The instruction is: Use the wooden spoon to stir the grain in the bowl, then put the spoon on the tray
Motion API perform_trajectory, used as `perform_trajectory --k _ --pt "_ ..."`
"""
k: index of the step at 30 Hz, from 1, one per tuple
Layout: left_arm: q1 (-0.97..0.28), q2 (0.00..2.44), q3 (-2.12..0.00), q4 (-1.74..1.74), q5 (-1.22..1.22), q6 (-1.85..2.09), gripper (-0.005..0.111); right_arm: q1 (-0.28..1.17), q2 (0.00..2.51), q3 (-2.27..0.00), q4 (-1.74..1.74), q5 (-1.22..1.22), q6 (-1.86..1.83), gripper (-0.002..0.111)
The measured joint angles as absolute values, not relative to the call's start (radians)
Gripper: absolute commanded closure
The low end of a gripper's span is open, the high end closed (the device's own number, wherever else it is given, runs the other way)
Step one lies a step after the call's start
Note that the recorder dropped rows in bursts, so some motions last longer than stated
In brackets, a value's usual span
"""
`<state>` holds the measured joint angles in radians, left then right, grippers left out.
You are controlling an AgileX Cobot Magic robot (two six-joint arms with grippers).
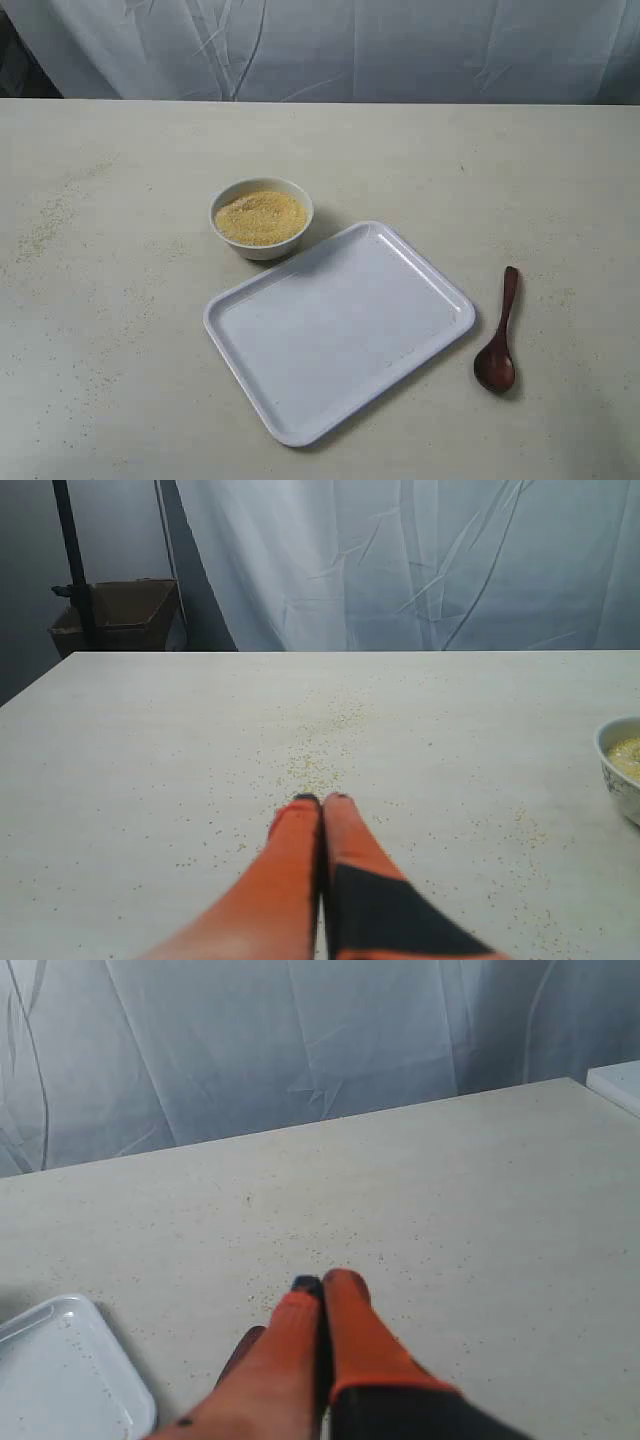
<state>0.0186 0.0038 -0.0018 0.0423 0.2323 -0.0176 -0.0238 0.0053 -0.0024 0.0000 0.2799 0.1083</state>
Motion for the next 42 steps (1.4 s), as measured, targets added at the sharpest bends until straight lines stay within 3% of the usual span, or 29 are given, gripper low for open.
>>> perform_trajectory --k 6,19,26,31,37,42 --pt "0.019 0.004 -0.002 0.042 0.232 -0.018 0.107 -0.024 0.005 -0.002 0.000 0.268 0.108 0.108" --pt "0.019 0.004 -0.002 0.042 0.232 -0.018 0.107 -0.024 0.005 -0.002 -0.010 -0.256 0.108 0.108" --pt "0.019 0.004 -0.002 0.042 0.232 -0.018 0.107 -0.024 0.005 -0.002 -0.014 -0.355 0.108 0.109" --pt "0.019 0.004 -0.002 0.042 0.232 -0.018 0.107 -0.024 0.023 -0.138 0.005 -0.035 0.108 0.109" --pt "0.019 0.004 -0.002 0.042 0.232 -0.018 0.107 -0.024 0.292 -0.479 0.009 0.540 0.108 0.109" --pt "0.019 0.004 -0.002 0.042 0.232 -0.018 0.107 -0.024 0.503 -0.582 0.000 0.654 0.108 0.109"
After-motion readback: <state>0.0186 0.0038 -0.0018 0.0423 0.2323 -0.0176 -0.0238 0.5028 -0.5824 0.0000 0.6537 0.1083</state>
